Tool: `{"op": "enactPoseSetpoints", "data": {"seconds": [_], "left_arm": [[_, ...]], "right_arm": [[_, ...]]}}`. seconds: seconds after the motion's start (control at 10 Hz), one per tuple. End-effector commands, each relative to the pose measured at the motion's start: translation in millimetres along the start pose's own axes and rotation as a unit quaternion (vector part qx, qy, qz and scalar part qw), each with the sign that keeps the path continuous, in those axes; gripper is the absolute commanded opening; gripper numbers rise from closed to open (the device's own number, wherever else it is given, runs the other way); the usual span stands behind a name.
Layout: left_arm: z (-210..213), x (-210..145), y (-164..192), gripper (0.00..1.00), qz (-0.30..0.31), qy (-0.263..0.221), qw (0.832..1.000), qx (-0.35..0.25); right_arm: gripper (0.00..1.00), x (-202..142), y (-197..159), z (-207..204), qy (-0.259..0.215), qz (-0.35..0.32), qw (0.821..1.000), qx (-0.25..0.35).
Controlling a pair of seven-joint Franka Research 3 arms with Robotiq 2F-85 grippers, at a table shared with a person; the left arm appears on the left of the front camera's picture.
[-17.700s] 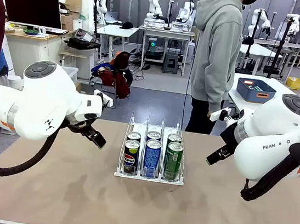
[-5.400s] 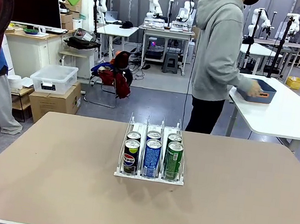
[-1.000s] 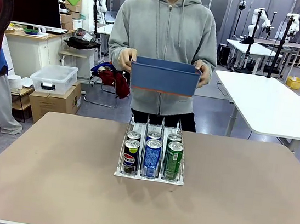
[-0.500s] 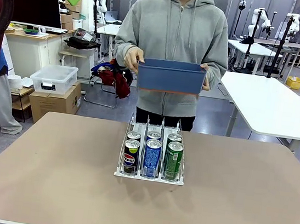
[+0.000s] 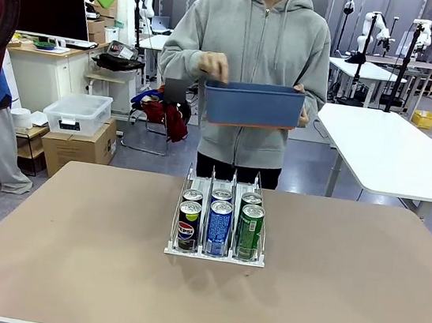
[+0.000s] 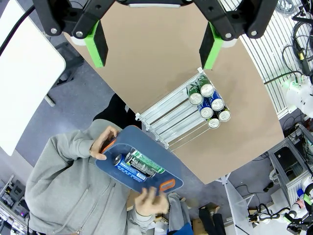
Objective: Fill the beverage cans into the dispenser.
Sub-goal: Pick up the Ionic drink handed by the human.
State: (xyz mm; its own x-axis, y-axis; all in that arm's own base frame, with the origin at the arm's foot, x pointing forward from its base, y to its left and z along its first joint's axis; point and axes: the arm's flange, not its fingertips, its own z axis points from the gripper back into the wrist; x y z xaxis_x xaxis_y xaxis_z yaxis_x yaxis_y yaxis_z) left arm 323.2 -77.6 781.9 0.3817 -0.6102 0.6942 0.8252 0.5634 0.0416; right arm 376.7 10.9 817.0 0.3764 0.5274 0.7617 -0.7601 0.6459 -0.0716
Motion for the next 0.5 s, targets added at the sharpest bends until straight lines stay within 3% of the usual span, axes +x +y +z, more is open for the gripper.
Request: {"op": "enactPoseSetpoints", "data": {"seconds": [0.0,0.4], "left_arm": [[-1.2,-0.2,0.2,1.00,0.000,0.002,1.000,-0.002],[-1.2,-0.2,0.2,1.00,0.000,0.002,1.000,-0.002]], "right_arm": [[1.00,-1.2,1.2,0.2,0.000,0.000,1.000,0.001],[1.00,-1.2,1.2,0.2,0.000,0.000,1.000,0.001]]}}
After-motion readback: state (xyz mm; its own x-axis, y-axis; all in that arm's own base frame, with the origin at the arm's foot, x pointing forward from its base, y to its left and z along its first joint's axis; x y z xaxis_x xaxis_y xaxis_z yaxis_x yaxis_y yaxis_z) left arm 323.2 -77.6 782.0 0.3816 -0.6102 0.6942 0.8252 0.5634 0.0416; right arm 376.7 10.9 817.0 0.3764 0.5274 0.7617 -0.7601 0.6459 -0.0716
